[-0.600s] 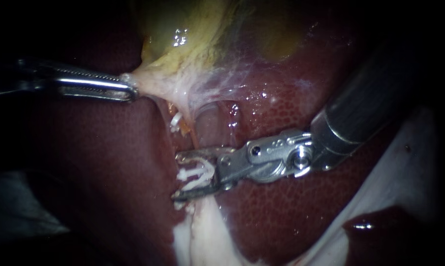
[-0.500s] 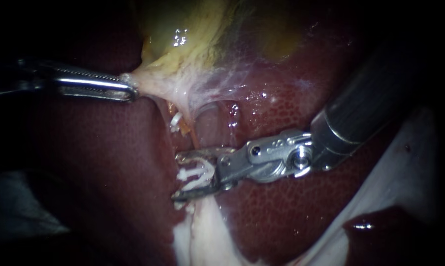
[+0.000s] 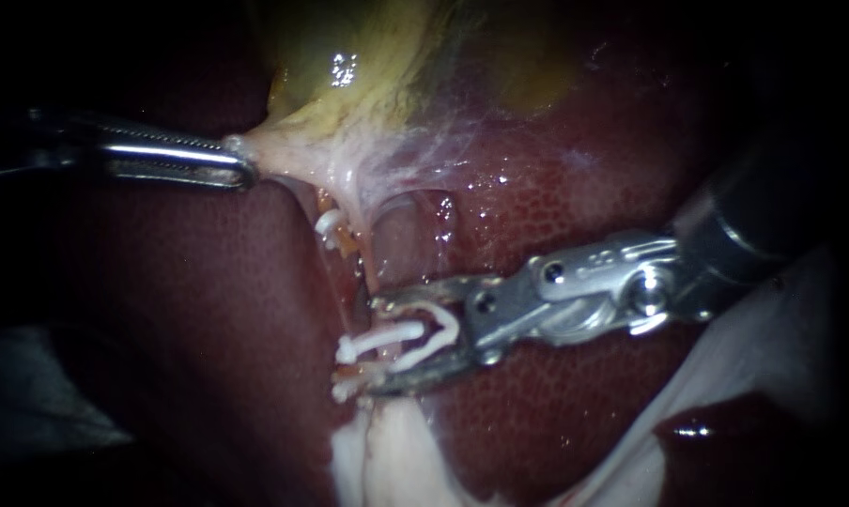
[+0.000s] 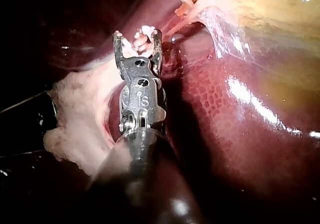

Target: Clipping second clip right tube

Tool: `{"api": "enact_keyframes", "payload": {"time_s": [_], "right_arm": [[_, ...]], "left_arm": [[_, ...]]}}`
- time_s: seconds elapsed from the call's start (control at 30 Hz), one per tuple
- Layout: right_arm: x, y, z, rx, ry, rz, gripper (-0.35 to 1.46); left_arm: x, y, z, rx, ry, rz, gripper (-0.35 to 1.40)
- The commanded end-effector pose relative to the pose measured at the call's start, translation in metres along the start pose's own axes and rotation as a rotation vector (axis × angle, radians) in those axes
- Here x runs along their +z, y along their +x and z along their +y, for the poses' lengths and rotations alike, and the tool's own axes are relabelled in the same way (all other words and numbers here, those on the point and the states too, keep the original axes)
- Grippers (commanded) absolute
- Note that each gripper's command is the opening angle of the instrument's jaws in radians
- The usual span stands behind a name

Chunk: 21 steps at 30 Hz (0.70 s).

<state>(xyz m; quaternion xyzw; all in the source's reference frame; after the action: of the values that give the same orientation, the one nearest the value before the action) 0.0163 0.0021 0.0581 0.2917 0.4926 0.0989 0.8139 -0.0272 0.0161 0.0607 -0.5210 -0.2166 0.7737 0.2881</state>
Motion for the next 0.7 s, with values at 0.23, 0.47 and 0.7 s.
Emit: {"api": "enact_keyframes", "payload": {"time_s": [0.23,0.47,0.7], "right_arm": [[-0.0012,-0.0008,0.0009,0.065,0.007,0.031,0.48],[0.0000,-0.0032,0.0033,0.101,0.012,0.041,0.49],[0.0020,-0.0050,0.0052,0.164,0.044,0.058,0.49]], "left_arm": [[0.0000,0.0000,0.0001,0.000,-0.002,0.000,-0.35],[-0.0001,0.0001,0.0004,0.000,-0.001,0.000,-0.35],[0.0000,0.0002,0.0005,0.000,0.000,0.000,-0.35]]}}
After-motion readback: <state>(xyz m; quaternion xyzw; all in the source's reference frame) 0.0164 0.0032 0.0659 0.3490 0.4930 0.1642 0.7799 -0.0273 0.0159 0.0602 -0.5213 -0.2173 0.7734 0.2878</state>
